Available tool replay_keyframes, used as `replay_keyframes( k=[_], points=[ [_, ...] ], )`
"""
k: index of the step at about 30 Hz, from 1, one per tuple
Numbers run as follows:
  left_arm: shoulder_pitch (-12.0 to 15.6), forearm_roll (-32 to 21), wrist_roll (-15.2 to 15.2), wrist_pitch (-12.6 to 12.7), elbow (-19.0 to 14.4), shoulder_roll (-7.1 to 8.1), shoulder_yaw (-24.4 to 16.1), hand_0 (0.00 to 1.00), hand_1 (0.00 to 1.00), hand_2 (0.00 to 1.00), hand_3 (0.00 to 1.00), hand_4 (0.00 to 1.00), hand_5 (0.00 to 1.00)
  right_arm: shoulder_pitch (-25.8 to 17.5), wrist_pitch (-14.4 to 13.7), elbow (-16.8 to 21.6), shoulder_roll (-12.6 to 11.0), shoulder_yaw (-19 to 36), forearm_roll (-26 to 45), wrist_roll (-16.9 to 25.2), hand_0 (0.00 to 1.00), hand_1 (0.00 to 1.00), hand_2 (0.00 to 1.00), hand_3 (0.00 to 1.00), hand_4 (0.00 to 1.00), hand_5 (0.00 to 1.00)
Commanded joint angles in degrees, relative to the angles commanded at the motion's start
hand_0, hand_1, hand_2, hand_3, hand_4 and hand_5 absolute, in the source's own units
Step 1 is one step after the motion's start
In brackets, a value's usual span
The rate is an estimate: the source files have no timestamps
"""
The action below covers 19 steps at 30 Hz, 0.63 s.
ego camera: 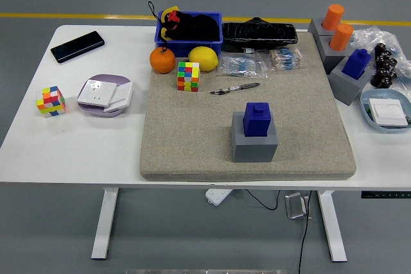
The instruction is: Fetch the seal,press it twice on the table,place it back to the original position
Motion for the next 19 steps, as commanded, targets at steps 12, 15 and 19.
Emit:
replay_keyframes(
  k=[12,15,19],
  points=[
    [-0.3,0.3,-0.1,0.1,-0.1,0.03,-0.6,0.741,0.696,0.681,0.746,0.671,0.311,-0.2,0.1,0.0,0.0,-0.2,-0.1,-0.2,0.89,0.832,0.814,0.768,0.998,0.768],
    [-0.2,0.1,0.1,0.2,0.0,0.02,-0.2,0.742,0.695,0.68,0.746,0.671,0.311,-0.2,0.2,0.0,0.0,-0.2,-0.1,-0.2,0.89,0.829,0.81,0.765,0.998,0.758],
    [-0.1,0.0,0.1,0.2,0.0,0.07,-0.3,0.742,0.695,0.68,0.746,0.671,0.311,0.0,0.2,0.1,-0.2,-0.5,0.0,-0.1,0.89,0.829,0.81,0.765,0.998,0.758]
  ],
)
